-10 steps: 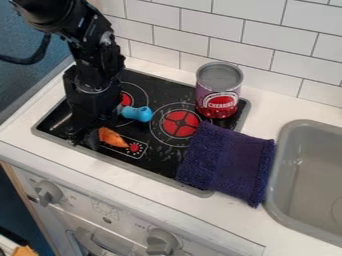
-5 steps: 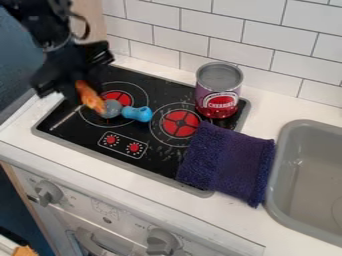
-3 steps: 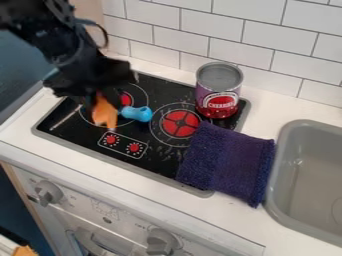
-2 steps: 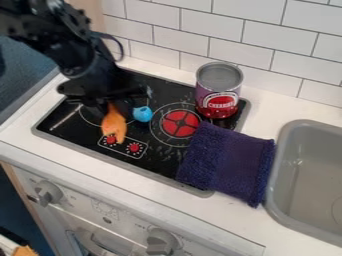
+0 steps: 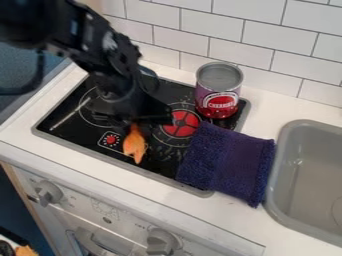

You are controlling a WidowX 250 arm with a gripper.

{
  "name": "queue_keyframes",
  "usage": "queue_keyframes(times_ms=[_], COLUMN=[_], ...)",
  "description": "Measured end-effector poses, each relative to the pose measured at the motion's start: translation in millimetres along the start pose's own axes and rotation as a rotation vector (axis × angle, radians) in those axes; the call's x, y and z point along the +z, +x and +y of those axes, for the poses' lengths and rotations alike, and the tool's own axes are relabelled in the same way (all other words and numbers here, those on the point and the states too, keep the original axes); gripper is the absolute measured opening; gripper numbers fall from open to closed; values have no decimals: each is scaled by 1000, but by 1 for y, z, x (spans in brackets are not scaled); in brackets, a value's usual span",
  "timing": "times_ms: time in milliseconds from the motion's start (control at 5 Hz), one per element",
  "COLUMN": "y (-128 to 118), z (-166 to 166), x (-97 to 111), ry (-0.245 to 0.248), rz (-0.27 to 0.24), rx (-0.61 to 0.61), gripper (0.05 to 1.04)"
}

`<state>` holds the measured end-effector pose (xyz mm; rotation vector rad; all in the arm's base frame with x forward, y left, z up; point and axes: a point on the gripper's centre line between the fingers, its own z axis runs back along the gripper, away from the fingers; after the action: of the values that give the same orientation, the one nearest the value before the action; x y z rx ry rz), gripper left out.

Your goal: Move the orange object in between of burner

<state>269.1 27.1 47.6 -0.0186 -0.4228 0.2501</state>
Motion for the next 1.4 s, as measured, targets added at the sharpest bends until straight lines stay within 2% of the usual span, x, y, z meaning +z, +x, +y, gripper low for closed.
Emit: queue_keyframes(times_ms=[200, 400, 600, 800, 1000, 1200, 1400], y=[4, 11, 15, 12, 15, 21, 24], z=[-1, -4, -11, -11, -11, -11, -8], x=[-15, -25, -30, -30, -25, -17, -6], ry=[11, 1, 11, 11, -10, -20, -20], rz=[26, 43, 53, 70, 60, 27, 15], rx=[13, 30, 3, -5, -21, -28, -13], gripper=[369, 369, 443, 751, 988, 1001, 1001])
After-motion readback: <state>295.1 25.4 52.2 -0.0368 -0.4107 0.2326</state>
